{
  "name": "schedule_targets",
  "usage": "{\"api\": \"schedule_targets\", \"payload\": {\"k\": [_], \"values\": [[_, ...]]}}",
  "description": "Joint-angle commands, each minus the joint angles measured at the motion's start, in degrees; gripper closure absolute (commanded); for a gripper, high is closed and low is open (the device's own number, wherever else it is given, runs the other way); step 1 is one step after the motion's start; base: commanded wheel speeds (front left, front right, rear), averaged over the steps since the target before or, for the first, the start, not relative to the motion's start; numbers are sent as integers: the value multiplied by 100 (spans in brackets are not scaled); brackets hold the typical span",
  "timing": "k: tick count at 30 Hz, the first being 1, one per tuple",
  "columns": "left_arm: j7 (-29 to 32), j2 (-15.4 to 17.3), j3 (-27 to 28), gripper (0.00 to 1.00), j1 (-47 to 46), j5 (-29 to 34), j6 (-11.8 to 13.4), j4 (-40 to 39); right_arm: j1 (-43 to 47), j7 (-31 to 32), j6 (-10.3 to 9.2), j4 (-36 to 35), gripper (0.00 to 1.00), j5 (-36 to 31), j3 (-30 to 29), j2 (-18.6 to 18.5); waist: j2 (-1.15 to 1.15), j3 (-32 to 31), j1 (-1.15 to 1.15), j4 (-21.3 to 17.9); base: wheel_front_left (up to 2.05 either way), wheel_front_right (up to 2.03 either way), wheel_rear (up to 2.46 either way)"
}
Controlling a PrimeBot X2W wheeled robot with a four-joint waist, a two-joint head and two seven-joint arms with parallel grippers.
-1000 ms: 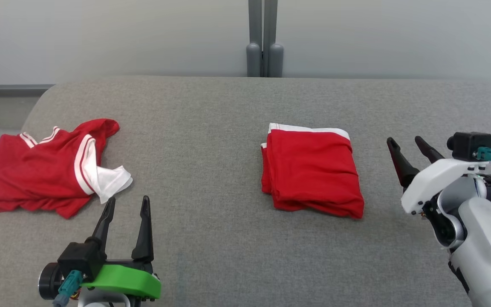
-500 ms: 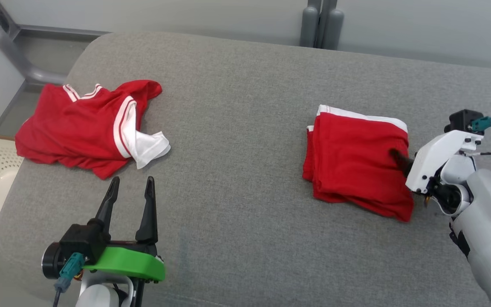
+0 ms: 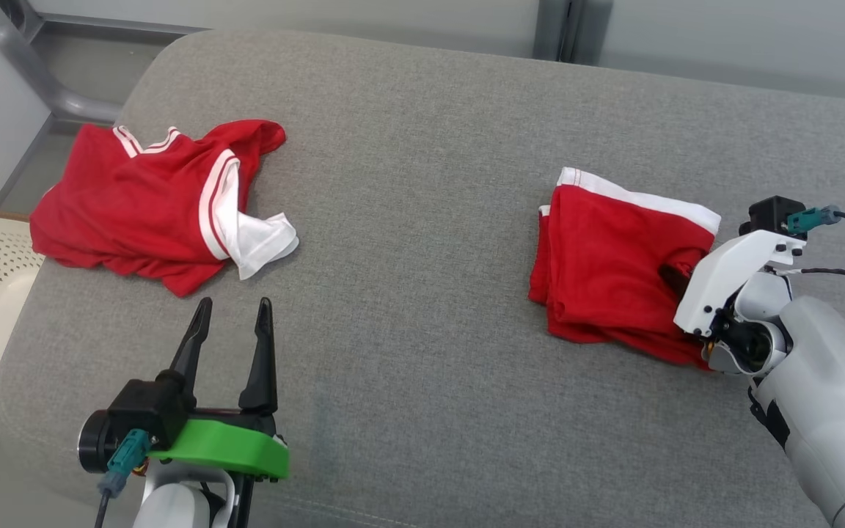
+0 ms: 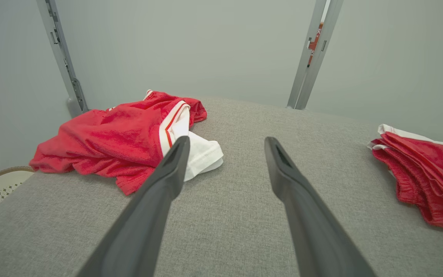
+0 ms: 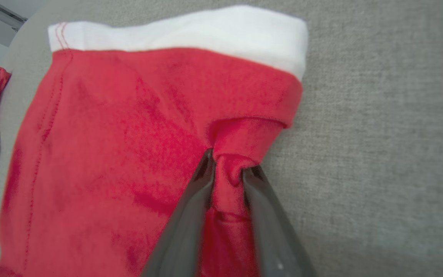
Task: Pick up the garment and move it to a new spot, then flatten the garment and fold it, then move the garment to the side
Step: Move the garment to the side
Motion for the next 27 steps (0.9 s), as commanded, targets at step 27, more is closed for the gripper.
{"api": "schedule_targets", "payload": {"k": [27], "values": [[-1, 121, -656, 0, -337, 179, -145, 69, -43, -733, 4, -463, 100, 608, 1172, -384, 0, -330, 0, -2901, 0, 0, 0]]}}
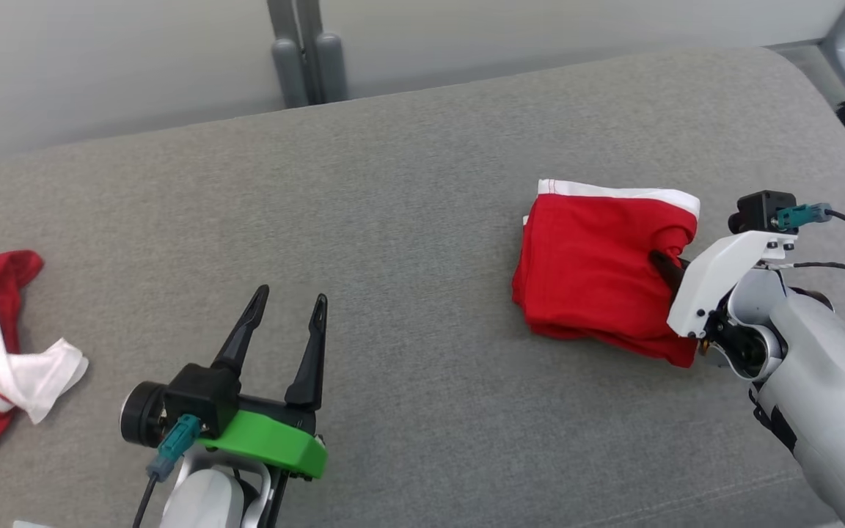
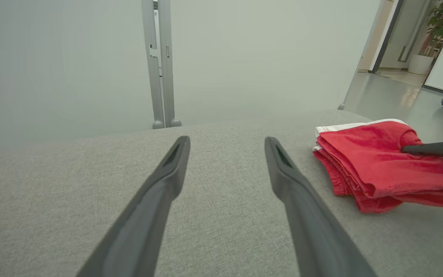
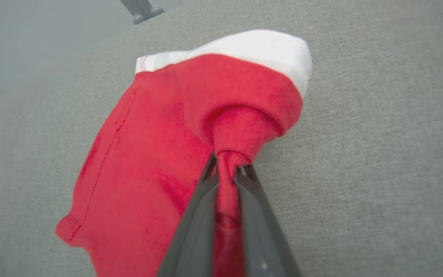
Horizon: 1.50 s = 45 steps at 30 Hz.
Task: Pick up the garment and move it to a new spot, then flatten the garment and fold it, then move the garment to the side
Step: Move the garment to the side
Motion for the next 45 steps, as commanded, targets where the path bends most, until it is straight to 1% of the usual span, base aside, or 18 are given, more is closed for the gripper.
{"api": "schedule_targets", "payload": {"k": [1, 6, 8, 10, 18, 21, 23, 27, 30, 32, 33, 34, 35, 40, 45], "values": [[-1, 57, -26, 0, -123, -21, -18, 2, -52, -47, 3, -24, 100, 54, 38, -39, 0, 74, 0, -557, 0, 0, 0], [-1, 167, -142, 0, -256, -43, -25, 9, -289, -97, 3, -125, 100, -2, 307, -268, 0, 384, 0, -718, 0, 0, 0], [0, 269, -197, 0, -304, -37, -26, 23, -425, -112, 3, -99, 100, -199, 502, -442, 0, 574, 0, -713, 0, 0, 0], [21, 368, -229, 0, -404, -43, -25, 8, -595, -171, 3, -137, 100, -232, 618, -534, 0, 803, 0, -668, 0, 0, 0], [221, 723, -252, 0, -831, -14, -25, -306, -1513, -518, 2, -144, 100, -662, 1074, -1182, 0, 1847, 0, -340, 0, 0, 0], [287, 789, -259, 0, -987, 1, -25, -451, -1882, -593, 1, -31, 100, -847, 1276, -1517, 0, 2205, 0, -207, 0, 0, 0], [310, 812, -256, 0, -1055, 5, -20, -506, -2062, -592, 1, 90, 100, -921, 1401, -1670, 0, 2364, 0, -131, 0, 0, 0], [284, 829, -250, 0, -1149, -19, 2, -560, -2362, -634, 1, 372, 100, -995, 1581, -2005, 0, 2554, 0, 15, 0, 0, 0], [237, 818, -236, 0, -1166, -60, 30, -548, -2556, -737, 1, 609, 100, -1062, 1648, -2161, 0, 2601, 0, 75, 0, 0, 0], [221, 822, -234, 0, -1166, -79, 38, -519, -2666, -712, 1, 829, 100, -1066, 1668, -2151, 0, 2613, 0, 86, 0, 0, 0], [212, 812, -245, 0, -1174, -83, 40, -494, -2712, -693, 1, 955, 94, -1047, 1660, -2126, 0, 2601, 0, 98, 0, 0, 0], [197, 793, -254, 0, -1182, -89, 41, -469, -2751, -693, 1, 1052, 62, -1102, 1695, -2114, 0, 2585, 0, 107, 0, 0, 0], [182, 766, -263, 0, -1189, -93, 41, -450, -2798, -729, 1, 1143, 0, -1129, 1715, -2072, 0, 2556, 0, 117, 0, 0, 0], [120, 713, -290, 0, -1153, -121, 50, -303, -2952, -1145, -1, 1779, 0, -1378, 1655, -1966, 0, 2304, 0, 152, 0, 0, 0], [61, 676, -284, 0, -987, -177, 75, -190, -3108, -1742, -1, 2336, 0, -1629, 1464, -1828, 0, 1889, 0, 138, 0, 0, 0]]}}
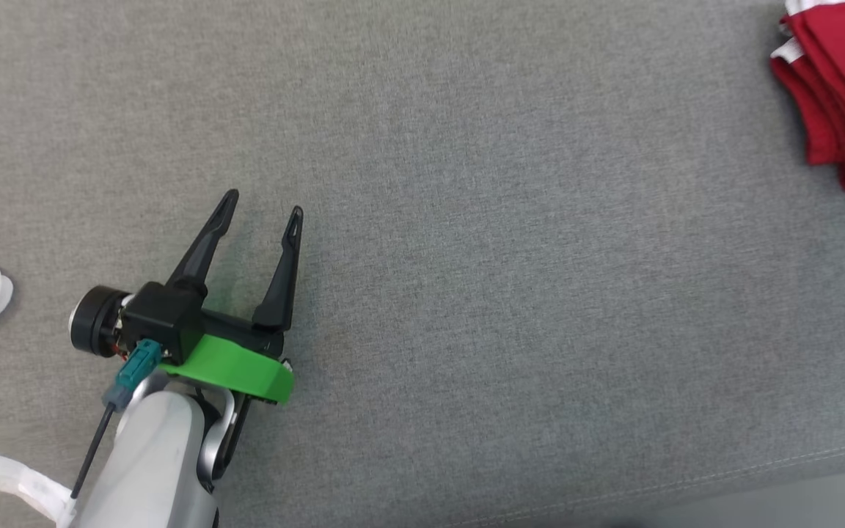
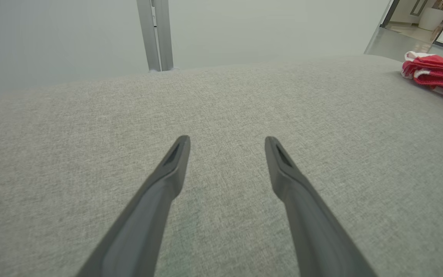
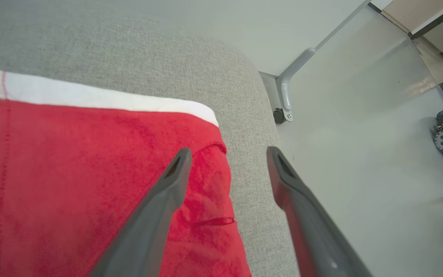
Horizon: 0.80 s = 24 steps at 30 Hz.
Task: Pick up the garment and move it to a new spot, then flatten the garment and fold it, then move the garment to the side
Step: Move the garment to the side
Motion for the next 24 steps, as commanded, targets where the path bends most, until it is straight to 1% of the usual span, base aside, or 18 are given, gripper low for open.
{"api": "schedule_targets", "payload": {"k": [1, 6, 10, 12, 16, 19, 24], "values": [[-44, -5, 20, 0, 101, -39, 41, 20, -45, -132, -5, 70, 0, -68, -31, 64, 0, -364, -1, -34, 0, 0, 0], [-77, -57, 111, 0, 312, -137, 90, 139, 131, -671, -5, 45, 0, 3, -198, 338, 0, -958, -1, -69, 0, 0, 0], [-102, -55, 296, 0, 557, -211, 213, 188, 496, -876, -5, -368, 0, 131, -295, 497, 0, -1504, -1, -78, 0, 0, 0], [-100, -48, 405, 0, 709, -246, 274, 164, 689, -908, -5, -680, 0, 195, -364, 547, 0, -1755, -1, -78, 0, 0, 0], [-102, -43, 661, 0, 1016, -284, 403, -3, 1222, -915, -5, -1548, 0, 125, -647, 573, 0, -2188, -1, -89, 0, 0, 0], [-104, -86, 828, 0, 1252, -314, 453, -110, 1836, -917, -5, -2209, 0, 11, -1066, 616, 0, -2497, -1, -65, 0, 0, 0], [-103, -129, 969, 0, 1632, -290, 492, -187, 2991, -920, -5, -3223, 0, -239, -1825, 823, 0, -2845, -1, -28, 0, 0, 0]]}}
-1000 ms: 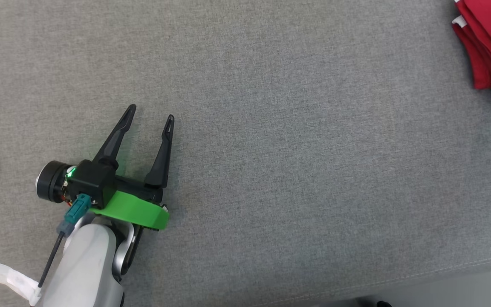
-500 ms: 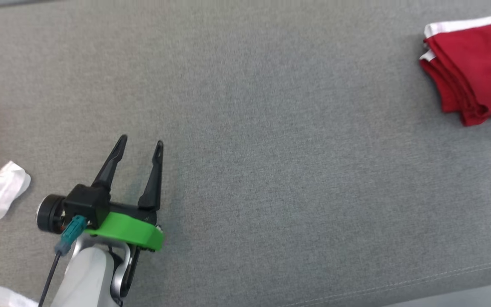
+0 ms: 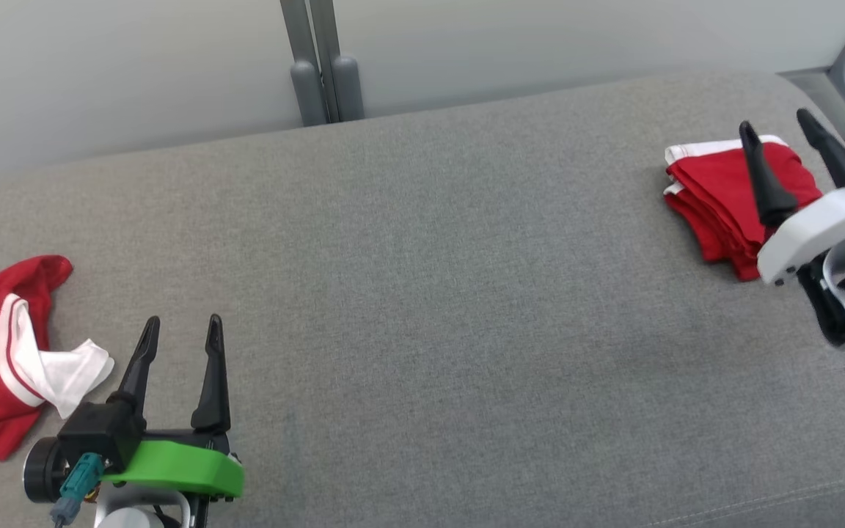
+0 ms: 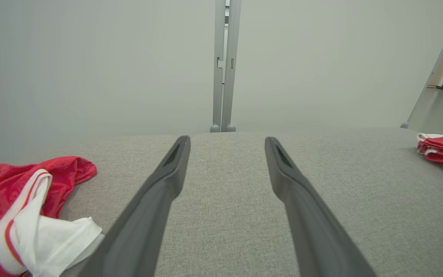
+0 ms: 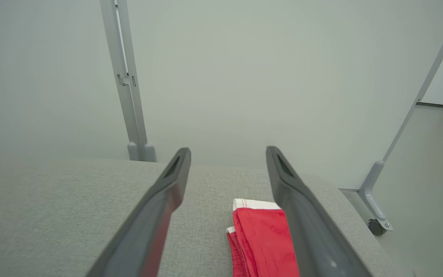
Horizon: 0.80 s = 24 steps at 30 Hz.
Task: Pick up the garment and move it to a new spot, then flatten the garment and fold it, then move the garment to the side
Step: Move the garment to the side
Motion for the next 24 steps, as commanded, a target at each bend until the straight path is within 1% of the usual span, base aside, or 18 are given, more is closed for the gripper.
{"api": "schedule_targets", "payload": {"k": [1, 7, 11, 13, 17, 20, 24], "values": [[-26, -13, 47, 0, 130, 45, 25, -20, 349, -18, -5, -265, 0, -103, -181, 79, 0, -475, 0, 37, 0, 0, 0], [-22, -126, 121, 0, 348, 97, 18, 10, 1830, -15, -5, -1431, 0, -427, -940, 514, 0, -604, 0, 133, 0, 0, 0], [-23, -233, 204, 0, 415, 160, 1, 56, 2583, -15, -5, -2046, 0, -634, -1528, 788, 0, -627, 0, 197, 0, 0, 0], [-24, -296, 229, 0, 445, 183, -17, 94, 2936, -16, -5, -2249, 0, -769, -1727, 937, 0, -631, 0, 217, 0, 0, 0], [-24, -357, 270, 0, 466, 332, -45, 200, 3328, -17, -4, -2538, 0, -948, -2051, 1178, 0, -625, 0, 234, 0, 0, 0], [-24, -379, 303, 0, 450, 427, -106, 338, 3518, -17, -4, -2620, 0, -1046, -2153, 1340, 0, -610, 0, 232, 0, 0, 0], [-24, -420, 353, 0, 378, 515, -163, 438, 3620, -17, -4, -2654, 0, -1122, -2196, 1426, 0, -570, 0, 222, 0, 0, 0]]}}
